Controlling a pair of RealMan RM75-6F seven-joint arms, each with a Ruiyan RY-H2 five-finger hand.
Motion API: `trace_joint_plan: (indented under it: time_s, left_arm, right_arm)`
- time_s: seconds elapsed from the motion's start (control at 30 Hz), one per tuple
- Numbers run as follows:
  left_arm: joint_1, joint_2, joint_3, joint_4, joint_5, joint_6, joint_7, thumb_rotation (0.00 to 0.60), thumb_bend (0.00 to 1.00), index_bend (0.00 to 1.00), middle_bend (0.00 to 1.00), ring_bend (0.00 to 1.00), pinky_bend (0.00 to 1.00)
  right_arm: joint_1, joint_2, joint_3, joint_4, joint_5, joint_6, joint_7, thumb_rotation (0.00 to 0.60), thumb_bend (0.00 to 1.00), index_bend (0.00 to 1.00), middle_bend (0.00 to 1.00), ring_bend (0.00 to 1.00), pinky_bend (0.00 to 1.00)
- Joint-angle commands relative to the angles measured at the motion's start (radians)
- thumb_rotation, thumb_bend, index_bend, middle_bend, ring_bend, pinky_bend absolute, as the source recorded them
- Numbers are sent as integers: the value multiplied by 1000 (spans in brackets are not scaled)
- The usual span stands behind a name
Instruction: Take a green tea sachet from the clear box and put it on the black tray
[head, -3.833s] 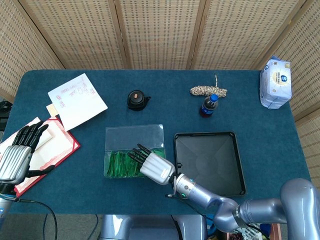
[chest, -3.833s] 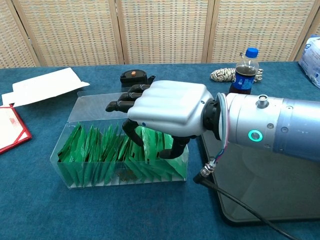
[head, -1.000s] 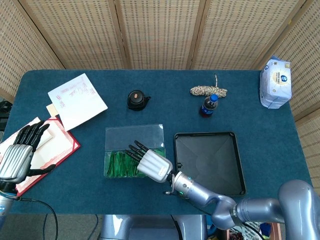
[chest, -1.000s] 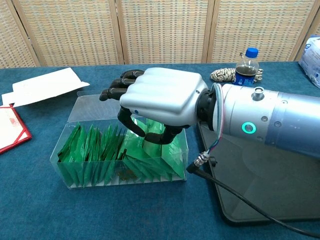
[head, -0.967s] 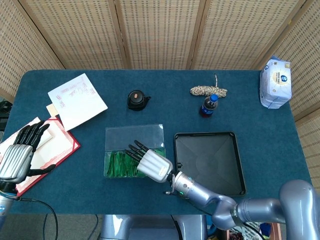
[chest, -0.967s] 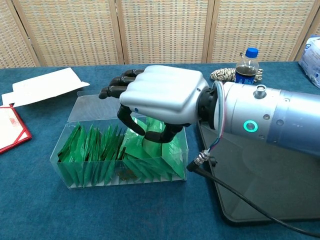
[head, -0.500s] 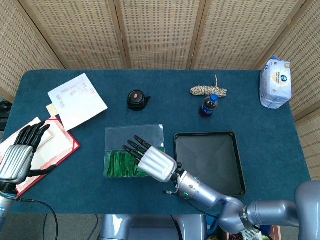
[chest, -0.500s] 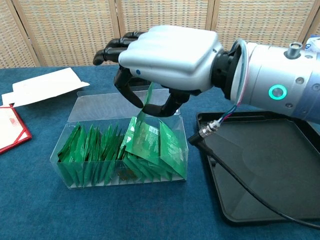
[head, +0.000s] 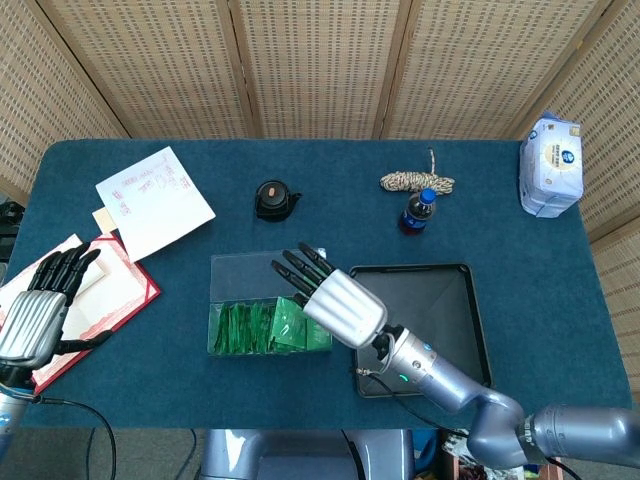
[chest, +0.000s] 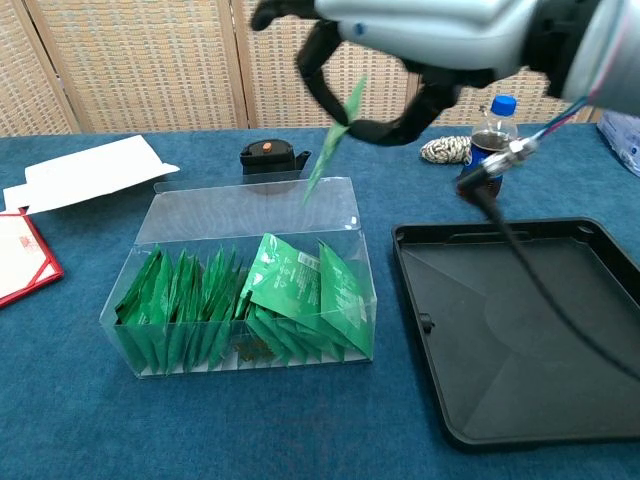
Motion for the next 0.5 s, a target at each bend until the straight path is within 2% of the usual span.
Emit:
trace_joint_plan:
  time_s: [0.03, 0.17, 0.27, 0.5]
  left_arm:
    - [1, 0, 1, -1, 2, 1, 0, 600, 68, 0, 0, 0, 0]
    - [2, 1, 2, -2, 4, 4, -1, 600, 68, 0, 0, 0, 0]
    - [4, 1, 4, -4, 7, 5, 3, 600, 68, 0, 0, 0, 0]
    - [6, -4, 7, -8, 11, 8, 18, 600, 68, 0, 0, 0, 0]
  right_arm:
    - [-44, 51, -27, 1, -20, 29, 39, 600, 576, 670, 159, 0, 139]
    - [-99, 95, -76, 32, -63, 63, 102, 600, 576, 670, 158, 0, 139]
    - [-156, 110, -132, 96, -94, 88, 170, 600, 576, 670, 158, 0, 139]
    - [-213, 69, -180, 212, -143, 119, 263, 600, 602, 670, 159, 0, 142]
